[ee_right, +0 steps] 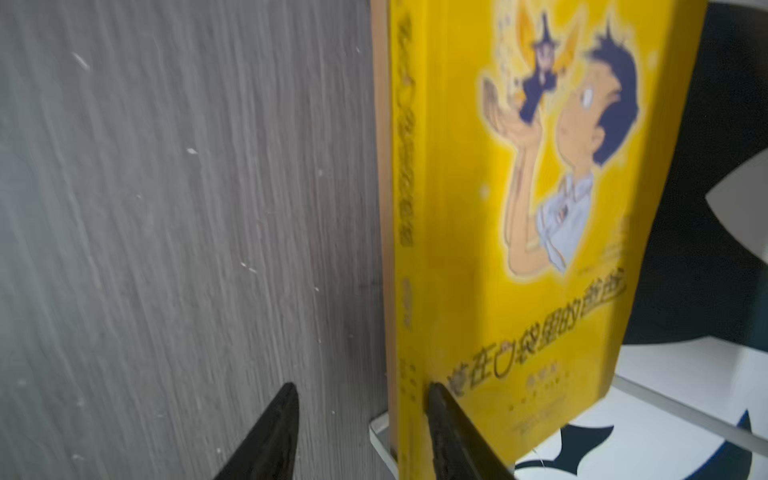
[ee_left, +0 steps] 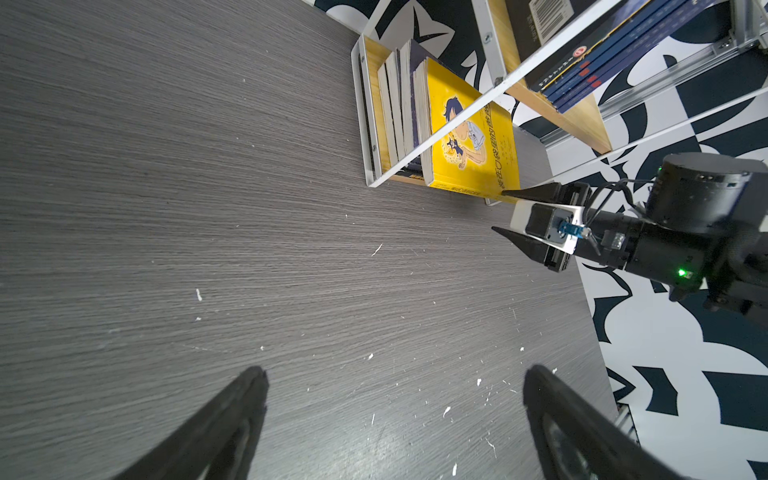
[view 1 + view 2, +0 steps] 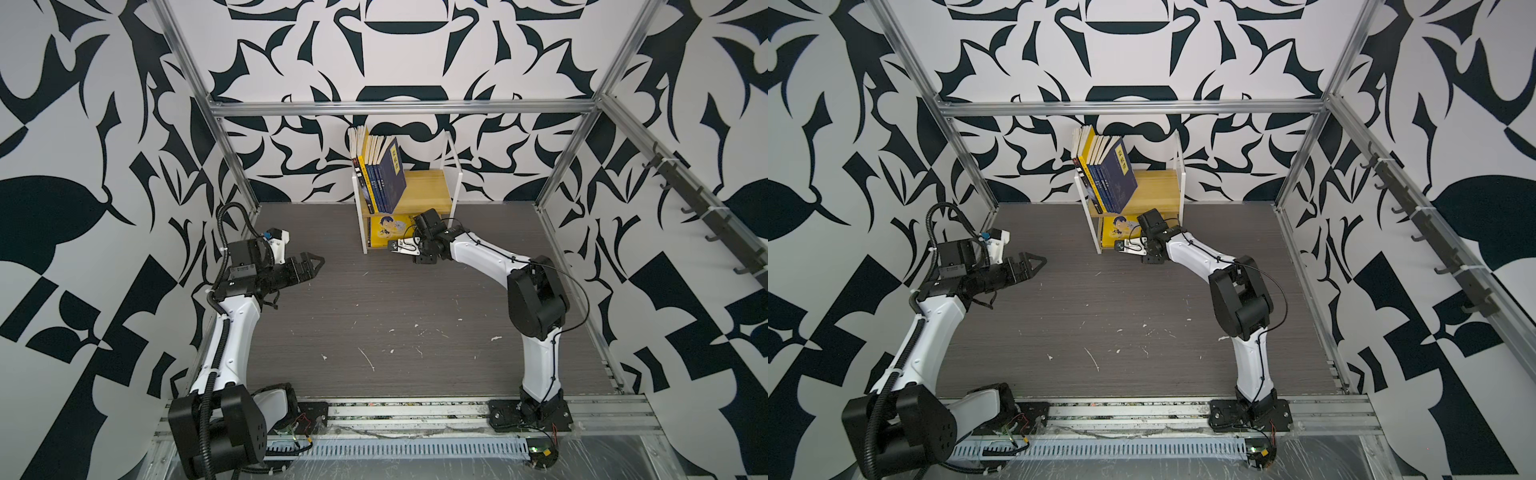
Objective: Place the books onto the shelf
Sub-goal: 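Slide the yellow book into the lower tier beside the dark books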
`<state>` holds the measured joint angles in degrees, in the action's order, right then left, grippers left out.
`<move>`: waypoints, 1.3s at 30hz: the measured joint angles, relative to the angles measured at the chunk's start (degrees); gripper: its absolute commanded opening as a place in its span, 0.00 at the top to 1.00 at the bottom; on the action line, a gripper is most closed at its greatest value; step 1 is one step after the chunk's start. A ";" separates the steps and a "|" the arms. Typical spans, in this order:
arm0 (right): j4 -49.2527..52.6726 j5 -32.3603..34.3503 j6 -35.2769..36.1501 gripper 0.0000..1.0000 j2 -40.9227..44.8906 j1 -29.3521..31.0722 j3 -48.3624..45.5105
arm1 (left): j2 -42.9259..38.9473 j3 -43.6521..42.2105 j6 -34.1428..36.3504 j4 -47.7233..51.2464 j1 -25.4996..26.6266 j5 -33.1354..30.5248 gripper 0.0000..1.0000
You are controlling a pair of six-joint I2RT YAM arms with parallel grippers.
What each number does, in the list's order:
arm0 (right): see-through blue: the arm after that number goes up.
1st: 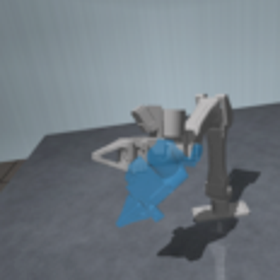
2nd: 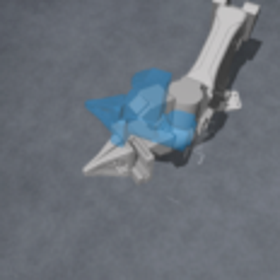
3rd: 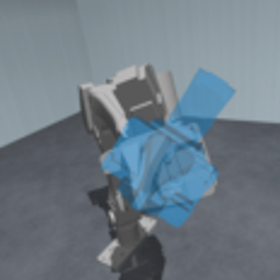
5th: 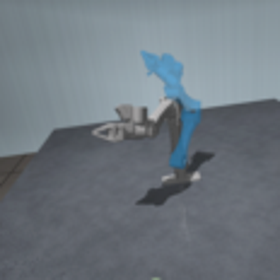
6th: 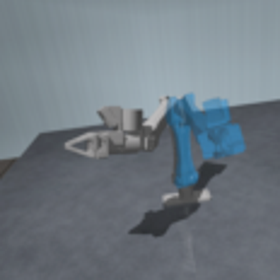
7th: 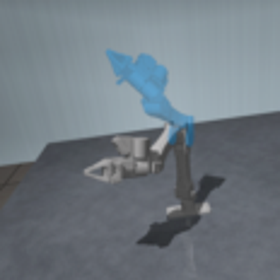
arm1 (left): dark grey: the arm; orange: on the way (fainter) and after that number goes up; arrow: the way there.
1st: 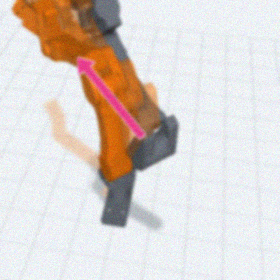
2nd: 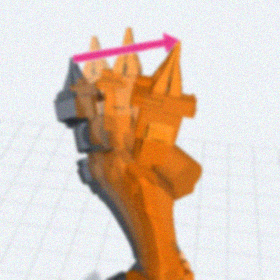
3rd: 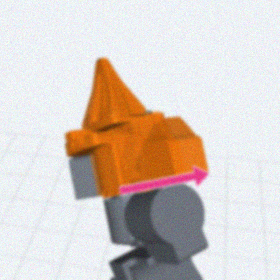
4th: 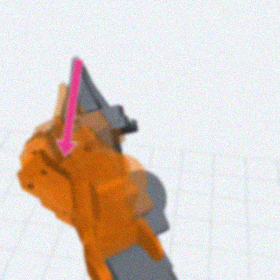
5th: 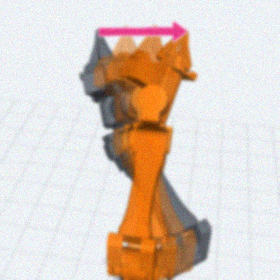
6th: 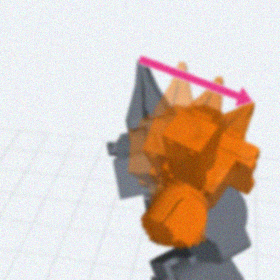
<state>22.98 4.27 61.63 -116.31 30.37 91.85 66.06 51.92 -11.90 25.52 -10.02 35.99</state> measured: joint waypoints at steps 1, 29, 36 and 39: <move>-0.37 0.09 0.00 0.50 0.00 -0.20 0.00 | 0.00 0.00 0.00 -0.02 -0.04 0.00 0.00; -4.96 -2.16 -1.95 0.54 -2.38 -0.70 4.68 | 0.00 -1.22 -0.07 -0.87 -1.22 0.04 0.00; -6.60 -1.86 -3.06 0.56 -5.14 0.92 6.38 | -0.02 -1.33 -0.07 -0.90 -1.22 0.04 0.00; -8.13 -1.14 -4.07 0.61 -6.82 1.70 6.45 | -0.02 -1.33 -0.07 -0.90 -1.22 0.04 0.00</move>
<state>14.85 3.14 57.56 -123.13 32.08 98.30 66.04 50.59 -11.97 24.62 -11.25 36.03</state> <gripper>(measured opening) 0.420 0.997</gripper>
